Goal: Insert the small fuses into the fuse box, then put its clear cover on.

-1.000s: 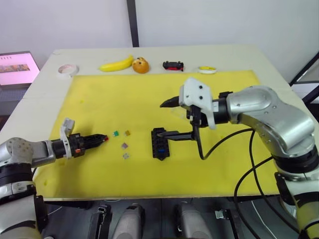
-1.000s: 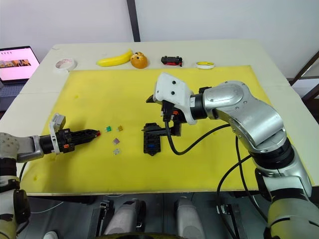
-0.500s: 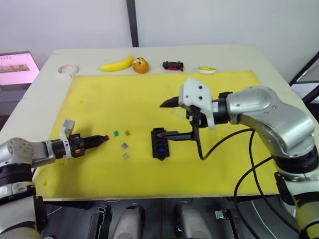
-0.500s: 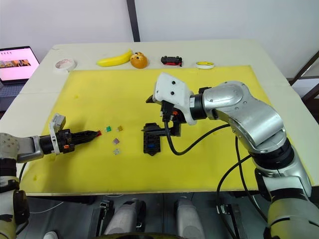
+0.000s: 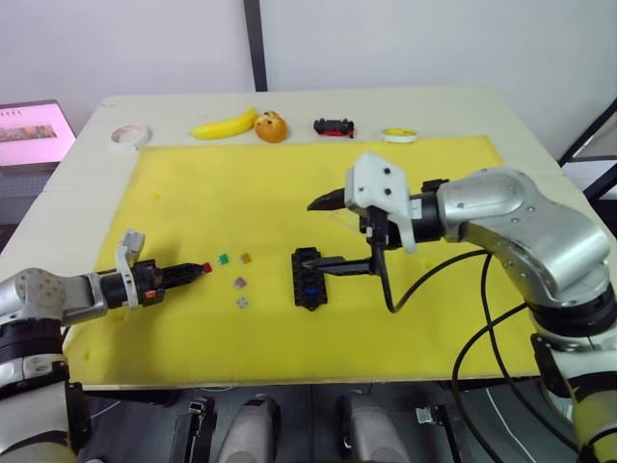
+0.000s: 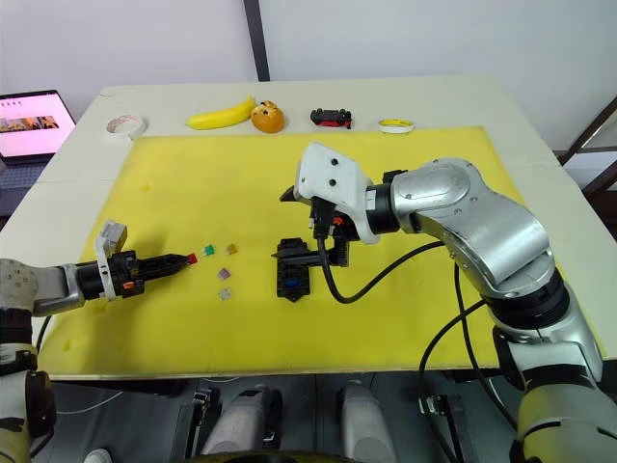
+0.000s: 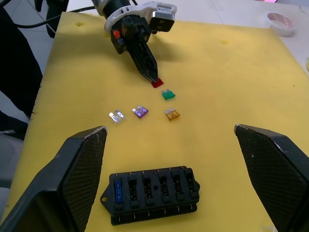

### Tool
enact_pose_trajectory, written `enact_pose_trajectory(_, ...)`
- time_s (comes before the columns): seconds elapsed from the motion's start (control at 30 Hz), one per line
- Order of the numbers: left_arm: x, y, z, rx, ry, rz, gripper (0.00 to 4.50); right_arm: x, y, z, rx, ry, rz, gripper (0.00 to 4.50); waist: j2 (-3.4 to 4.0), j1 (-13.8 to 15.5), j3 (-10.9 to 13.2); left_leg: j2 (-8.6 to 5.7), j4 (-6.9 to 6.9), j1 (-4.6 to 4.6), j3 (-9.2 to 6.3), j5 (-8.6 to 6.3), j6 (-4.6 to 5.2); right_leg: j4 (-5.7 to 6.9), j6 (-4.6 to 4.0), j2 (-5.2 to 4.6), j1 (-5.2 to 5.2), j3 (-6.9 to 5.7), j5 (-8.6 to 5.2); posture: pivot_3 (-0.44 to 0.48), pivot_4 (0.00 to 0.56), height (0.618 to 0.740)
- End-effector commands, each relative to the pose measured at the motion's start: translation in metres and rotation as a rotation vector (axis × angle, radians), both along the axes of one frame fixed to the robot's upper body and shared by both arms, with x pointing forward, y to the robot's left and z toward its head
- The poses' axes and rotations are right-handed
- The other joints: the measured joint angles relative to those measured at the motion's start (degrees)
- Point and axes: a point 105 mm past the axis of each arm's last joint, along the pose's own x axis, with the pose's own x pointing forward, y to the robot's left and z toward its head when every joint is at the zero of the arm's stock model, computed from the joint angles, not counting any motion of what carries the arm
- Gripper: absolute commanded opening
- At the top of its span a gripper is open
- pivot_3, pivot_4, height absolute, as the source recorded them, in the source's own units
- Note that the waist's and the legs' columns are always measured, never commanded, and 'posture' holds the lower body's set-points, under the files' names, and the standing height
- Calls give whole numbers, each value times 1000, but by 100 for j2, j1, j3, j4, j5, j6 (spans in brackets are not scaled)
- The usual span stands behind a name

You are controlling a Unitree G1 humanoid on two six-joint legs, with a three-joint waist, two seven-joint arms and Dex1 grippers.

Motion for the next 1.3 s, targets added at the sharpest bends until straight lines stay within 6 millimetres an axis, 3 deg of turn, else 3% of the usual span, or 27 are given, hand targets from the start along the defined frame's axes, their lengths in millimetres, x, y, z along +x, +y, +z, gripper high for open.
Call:
enact_pose_trajectory(0.03, -6, 8, -12, 36, 45, 23, 30, -6, 3, 10, 8, -55, 28, 4500, 0, -2, 0, 0, 0, 0, 0, 0, 0, 0, 0, 0, 0, 0, 0, 0, 150, 740)
enact_pose_trajectory(0.27, -10, 6, -4, 12, -6, 5, 30, -6, 4, 10, 6, -55, 31, 4500, 0, -15, 0, 2, -1, 1, 0, 0, 0, 0, 0, 1, 0, 1, 0, 0, 150, 740)
enact_pose_trajectory(0.4, -7, 8, 29, -12, -199, 8, 30, -6, 3, 8, 12, -46, 27, 4500, -2, -18, 1, 4, -2, -1, 0, 0, 0, -3, 0, 0, -1, 2, 0, 0, 150, 740)
enact_pose_trajectory(0.57, -10, 4, 57, -25, -313, -11, 30, -5, 2, 7, 36, -17, 16, 4500, -3, 2, 2, 6, -2, -5, -1, 0, 0, -6, 0, -1, -4, 2, 0, 0, 150, 740)
enact_pose_trajectory(0.73, -17, -17, 140, -110, -635, -92, 30, 0, 7, 22, 273, 154, -33, 4500, -41, 13, 1, 9, 0, -10, -9, 1, -2, -8, 0, -3, -3, 0, 0, 0, 150, 740)
enact_pose_trajectory(0.87, -25, -43, 168, -165, -742, -185, 30, 3, 12, 33, 409, 262, -57, 4500, -41, 7, -1, 0, -1, -8, -6, 1, -3, -8, 1, -12, -1, 2, 1, 0, 150, 740)
enact_pose_trajectory(0.93, -31, -67, 182, -205, -813, -267, 30, 7, 16, 47, 531, 338, -63, 4500, -41, -2, -1, 0, -2, -8, -7, 1, -3, -7, 1, -12, -1, 2, 1, 0, 150, 740)
enact_pose_trajectory(1.1, -38, -97, 191, -277, -853, -343, 30, 9, 25, 69, 707, 445, -48, 4500, -41, -32, -1, 5, -6, -8, -7, 13, -24, 0, 0, -7, -10, 3, 1, 0, 150, 740)
enact_pose_trajectory(1.3, -33, -104, 191, -303, -829, -318, 30, 8, 30, 71, 741, 513, -53, 4500, -40, -30, -1, 2, -7, -8, -4, 17, -30, -1, 0, -5, -10, 6, 1, 0, 150, 740)
